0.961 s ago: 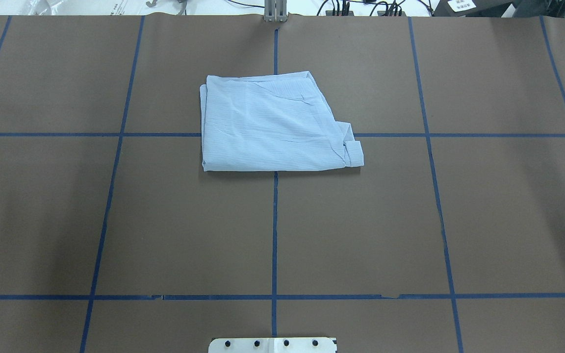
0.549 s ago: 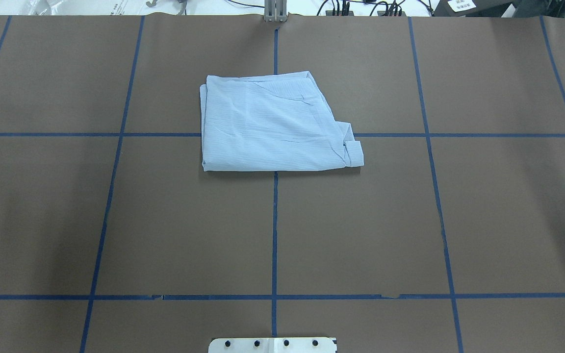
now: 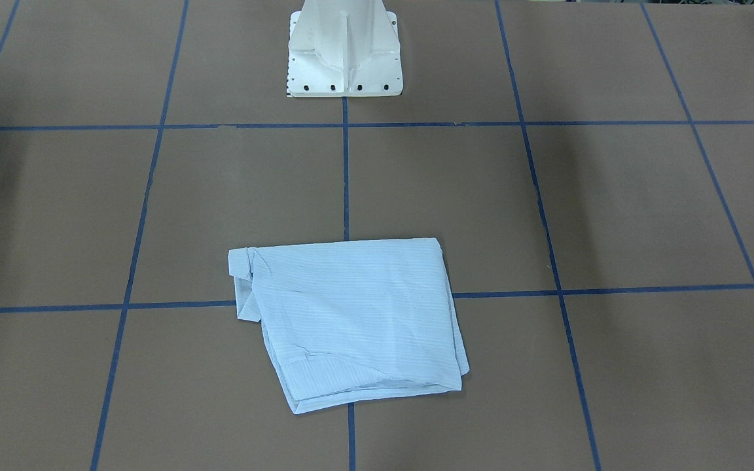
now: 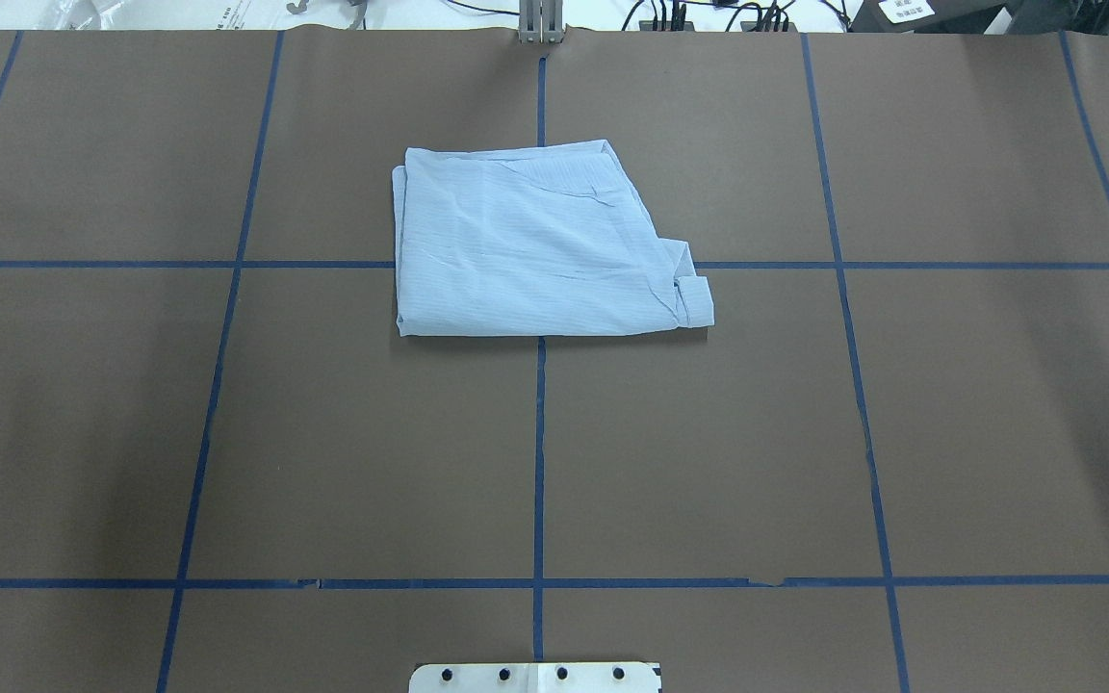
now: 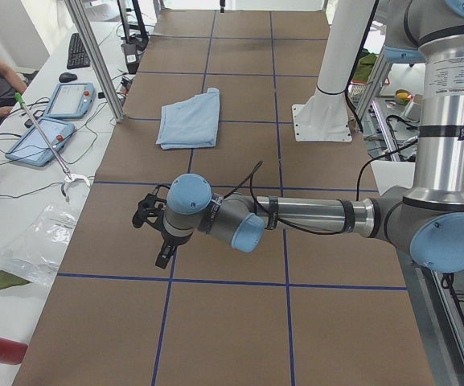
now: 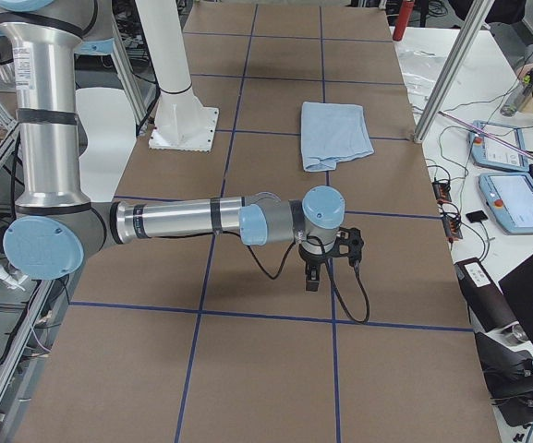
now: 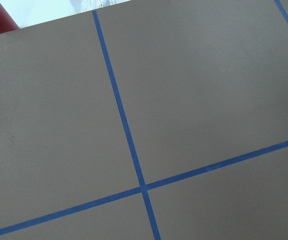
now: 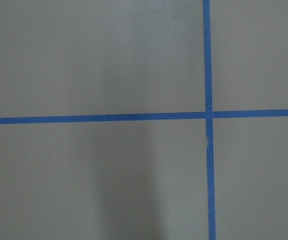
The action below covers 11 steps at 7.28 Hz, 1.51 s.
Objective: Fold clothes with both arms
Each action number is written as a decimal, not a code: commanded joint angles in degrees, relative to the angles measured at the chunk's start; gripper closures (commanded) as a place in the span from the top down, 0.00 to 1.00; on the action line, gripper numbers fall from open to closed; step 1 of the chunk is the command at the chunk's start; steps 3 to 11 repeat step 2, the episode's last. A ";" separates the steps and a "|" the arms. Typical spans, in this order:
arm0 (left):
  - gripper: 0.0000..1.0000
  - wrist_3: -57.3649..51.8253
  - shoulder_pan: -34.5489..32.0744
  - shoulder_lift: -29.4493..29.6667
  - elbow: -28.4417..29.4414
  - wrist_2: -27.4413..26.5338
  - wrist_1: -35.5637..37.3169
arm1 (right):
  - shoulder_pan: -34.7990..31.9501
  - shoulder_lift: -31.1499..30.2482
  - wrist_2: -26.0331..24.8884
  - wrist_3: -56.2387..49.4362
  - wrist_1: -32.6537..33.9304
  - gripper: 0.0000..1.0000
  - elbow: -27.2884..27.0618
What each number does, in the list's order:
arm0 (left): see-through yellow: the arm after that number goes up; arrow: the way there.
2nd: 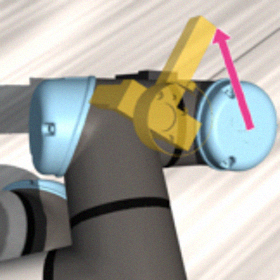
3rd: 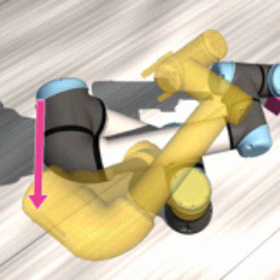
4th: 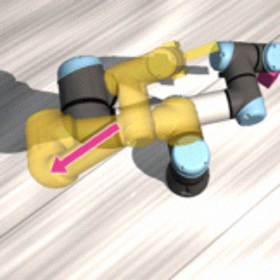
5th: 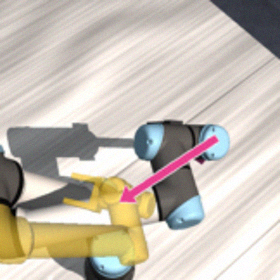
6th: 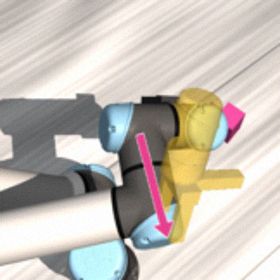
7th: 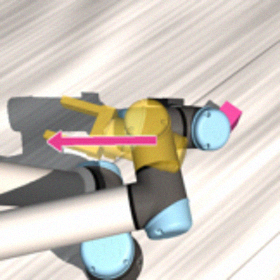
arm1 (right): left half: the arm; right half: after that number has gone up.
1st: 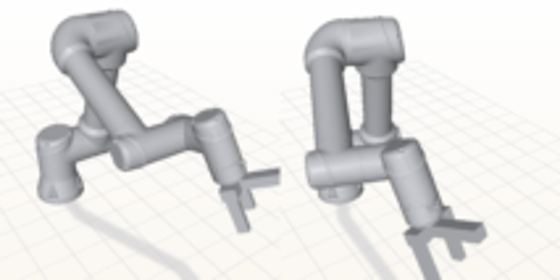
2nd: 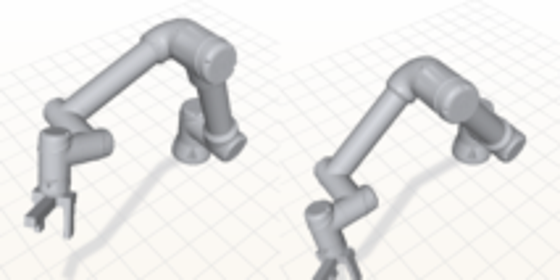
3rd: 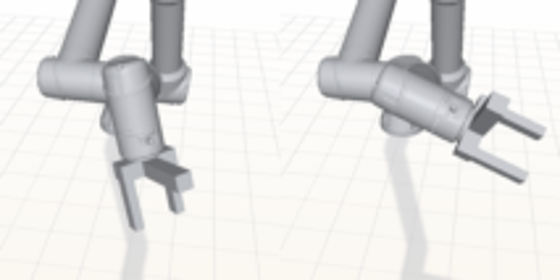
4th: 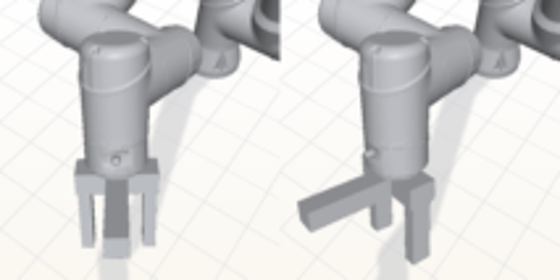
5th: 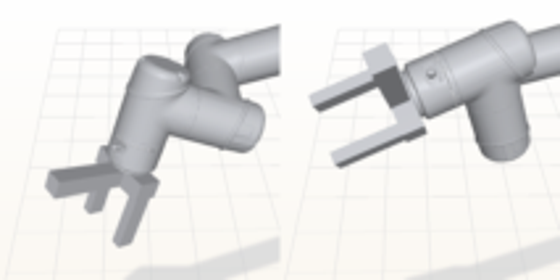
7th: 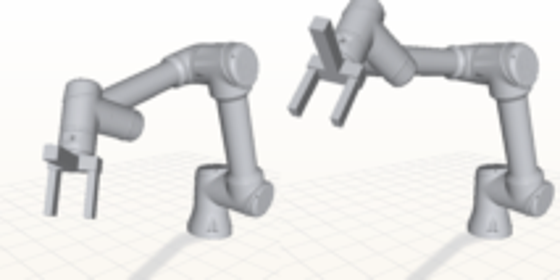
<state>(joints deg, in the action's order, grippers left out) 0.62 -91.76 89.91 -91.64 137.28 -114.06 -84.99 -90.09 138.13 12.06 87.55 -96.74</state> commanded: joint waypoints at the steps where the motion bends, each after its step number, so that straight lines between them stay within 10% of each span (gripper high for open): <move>1: 1.00 0.00 0.00 0.09 -0.03 -0.08 -0.02 | 0.00 0.00 0.03 0.06 -0.01 1.00 -0.21; 11: 1.00 0.00 0.00 0.18 -0.46 0.00 -0.02 | 0.00 0.00 0.03 0.06 -0.01 1.00 -0.21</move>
